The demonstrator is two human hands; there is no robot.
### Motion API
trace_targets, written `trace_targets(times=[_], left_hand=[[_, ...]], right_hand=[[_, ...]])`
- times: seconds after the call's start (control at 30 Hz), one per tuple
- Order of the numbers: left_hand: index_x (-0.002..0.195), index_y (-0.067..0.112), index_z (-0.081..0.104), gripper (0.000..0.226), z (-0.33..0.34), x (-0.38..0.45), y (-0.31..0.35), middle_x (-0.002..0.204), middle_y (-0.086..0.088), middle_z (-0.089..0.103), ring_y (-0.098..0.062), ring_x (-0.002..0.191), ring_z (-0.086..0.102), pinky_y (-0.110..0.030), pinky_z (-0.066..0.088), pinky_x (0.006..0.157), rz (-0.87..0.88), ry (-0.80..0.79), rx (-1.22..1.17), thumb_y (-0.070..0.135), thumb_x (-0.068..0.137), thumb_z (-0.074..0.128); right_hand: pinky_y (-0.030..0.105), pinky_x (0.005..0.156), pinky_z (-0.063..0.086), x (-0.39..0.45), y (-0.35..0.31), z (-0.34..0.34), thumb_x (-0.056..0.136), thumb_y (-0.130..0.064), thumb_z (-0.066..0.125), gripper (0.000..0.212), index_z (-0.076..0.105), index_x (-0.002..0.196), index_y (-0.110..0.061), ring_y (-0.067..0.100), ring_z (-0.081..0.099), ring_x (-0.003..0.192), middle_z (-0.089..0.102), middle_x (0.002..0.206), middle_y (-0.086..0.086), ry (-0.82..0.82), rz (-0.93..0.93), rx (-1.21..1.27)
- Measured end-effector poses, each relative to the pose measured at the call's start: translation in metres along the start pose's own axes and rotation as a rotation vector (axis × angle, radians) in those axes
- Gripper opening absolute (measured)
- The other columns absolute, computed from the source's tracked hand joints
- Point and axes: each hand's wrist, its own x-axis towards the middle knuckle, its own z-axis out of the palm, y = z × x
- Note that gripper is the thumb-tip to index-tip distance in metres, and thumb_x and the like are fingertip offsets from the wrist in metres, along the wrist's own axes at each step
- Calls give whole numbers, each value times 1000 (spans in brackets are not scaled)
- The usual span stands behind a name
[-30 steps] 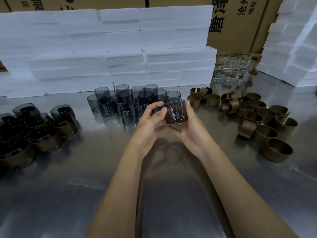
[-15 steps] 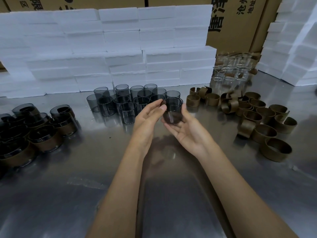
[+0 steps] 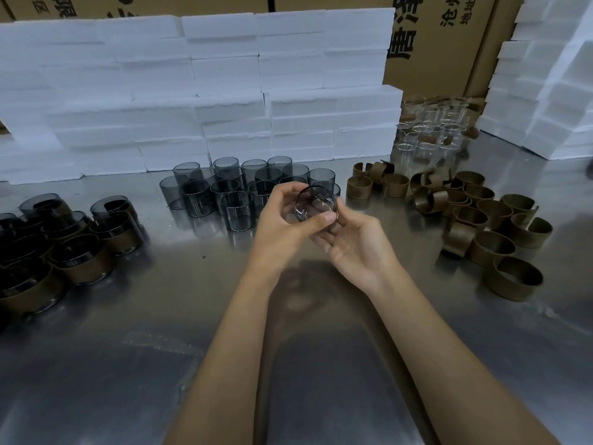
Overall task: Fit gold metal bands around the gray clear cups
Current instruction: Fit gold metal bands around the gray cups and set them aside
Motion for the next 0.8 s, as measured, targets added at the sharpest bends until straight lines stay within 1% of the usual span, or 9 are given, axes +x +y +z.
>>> trace_targets(times=[0.07,0.2,0.3,0.37,0.43,0.5,0.6,0.7,0.8], left_hand=[[115,12,59,52,1,0,0,108,2,66,-5,101,64,-17,51,91,3,68,27,9,73,90],[96,20,57,39,3,1,-3,90,7,60,5,76,58,-12,48,74,14,179,8,21,76,89],[88,18,63,21,2,2,-3,86,5,65,1,75,59,-12,47,72,23,248,-40,22,84,83],[87,16,69,9,0,4,-3,86,4,71,1,77,64,-12,49,74,17,269,-80,17,90,77],[92,17,74,6,-1,4,-3,91,4,75,1,85,68,-14,51,80,3,252,-86,12,95,71],[99,20,75,17,-1,4,-3,102,4,77,-4,100,70,-21,53,93,-27,207,-86,8,99,63],[116,23,71,32,1,3,-3,121,-1,73,-16,123,64,-35,45,113,-97,101,-116,1,103,52],[137,18,60,43,2,3,-3,133,0,67,-9,131,57,-29,40,116,-142,-23,-122,-4,103,47],[147,15,51,54,1,2,-5,128,11,67,8,121,59,-14,43,103,-134,-114,-116,-9,99,50]], right_hand=[[38,102,53,0,3,1,94,-23,59,26,67,108,-3,28,63,113,68,112,17,-18,15,-34],[40,107,50,0,7,2,94,-23,58,28,68,111,-3,27,66,108,70,108,16,-45,48,-89],[43,112,46,1,8,1,88,-24,62,47,62,127,2,31,65,116,68,118,20,-35,69,-75],[43,109,49,1,8,0,85,-24,64,44,64,122,0,31,68,111,71,113,19,-23,67,-57],[42,106,51,2,7,-1,84,-24,65,39,66,117,-3,31,71,108,74,110,17,-4,52,-27],[43,105,51,3,5,-3,86,-24,65,40,66,120,-2,32,68,116,74,113,18,21,33,4],[44,110,48,5,2,-6,98,-23,58,39,62,129,1,35,64,124,71,122,20,56,17,48],[45,112,46,4,-1,-8,102,-23,54,32,64,124,-1,32,69,113,74,112,18,79,0,69],[44,109,49,3,-3,-8,102,-23,54,40,60,131,3,34,65,122,70,124,22,86,-12,88]])
